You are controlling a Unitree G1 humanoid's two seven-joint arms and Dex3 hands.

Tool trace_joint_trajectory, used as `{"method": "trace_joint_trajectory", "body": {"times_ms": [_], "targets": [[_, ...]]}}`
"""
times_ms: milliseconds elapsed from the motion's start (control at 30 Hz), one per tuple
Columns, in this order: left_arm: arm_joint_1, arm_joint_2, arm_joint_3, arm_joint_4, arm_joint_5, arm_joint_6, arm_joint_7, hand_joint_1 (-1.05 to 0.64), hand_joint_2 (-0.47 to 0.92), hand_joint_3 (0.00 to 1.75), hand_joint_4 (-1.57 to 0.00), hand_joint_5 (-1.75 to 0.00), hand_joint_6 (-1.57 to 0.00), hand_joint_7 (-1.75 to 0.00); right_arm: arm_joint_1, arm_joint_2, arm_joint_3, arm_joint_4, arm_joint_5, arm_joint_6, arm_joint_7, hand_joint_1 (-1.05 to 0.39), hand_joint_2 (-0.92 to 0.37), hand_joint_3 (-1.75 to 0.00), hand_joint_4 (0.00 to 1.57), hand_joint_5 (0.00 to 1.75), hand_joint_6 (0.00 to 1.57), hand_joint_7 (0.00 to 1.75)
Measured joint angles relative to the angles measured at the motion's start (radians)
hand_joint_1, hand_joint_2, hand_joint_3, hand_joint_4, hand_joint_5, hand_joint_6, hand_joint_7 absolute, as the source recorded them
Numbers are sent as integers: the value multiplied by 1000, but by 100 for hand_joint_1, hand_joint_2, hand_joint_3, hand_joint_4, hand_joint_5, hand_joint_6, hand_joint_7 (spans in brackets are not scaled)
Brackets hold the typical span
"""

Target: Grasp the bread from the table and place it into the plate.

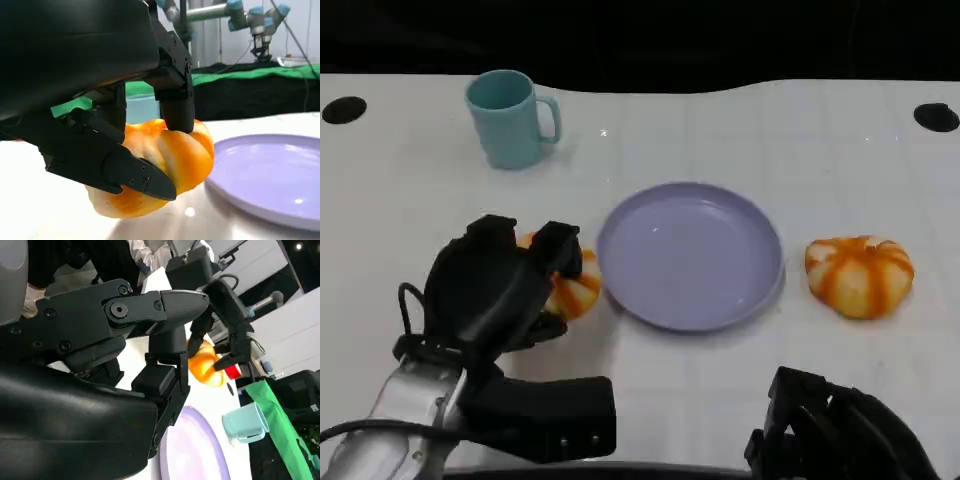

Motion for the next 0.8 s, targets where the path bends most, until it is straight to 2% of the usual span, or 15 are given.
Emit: {"method": "trace_joint_trajectory", "body": {"times_ms": [33,133,267,333,500,633,700,800], "targets": [[-3,0,4,-5,0,-4,0,-14,84,35,-82,-175,-64,-174,-1,2,1,1,0,0,0,-71,-92,-23,84,162,76,141],[-12,0,23,-40,-6,-17,-2,-11,65,69,-86,-175,-68,-173,-1,4,2,1,0,0,-1,-71,-92,-23,84,162,75,141],[-21,-1,41,-73,-19,-34,-2,-9,52,94,-87,-175,-68,-174,-2,5,6,1,0,8,-2,-71,-92,-23,84,162,76,141],[-24,-4,41,-77,-20,-39,-3,-10,49,100,-88,-175,-68,-175,-2,5,7,1,0,8,-2,-71,-92,-23,84,162,76,140],[-60,-37,36,-68,-34,-70,-5,-7,30,121,-88,-175,-70,-175,-2,4,6,1,5,9,0,-71,-92,-22,85,161,77,137],[-134,-80,26,-18,-46,-106,-9,-10,33,125,-88,-175,-69,-175,-3,4,5,3,6,8,1,-71,-92,-22,86,160,77,137],[-168,-104,17,23,-62,-121,-14,-14,39,121,-89,-175,-69,-175,-3,3,3,3,6,7,1,-71,-92,-22,86,160,77,138],[-220,-148,1,108,-88,-138,-24,-11,38,113,-90,-175,-70,-175,-3,2,0,5,8,5,3,-71,-92,-22,85,160,76,137]]}}
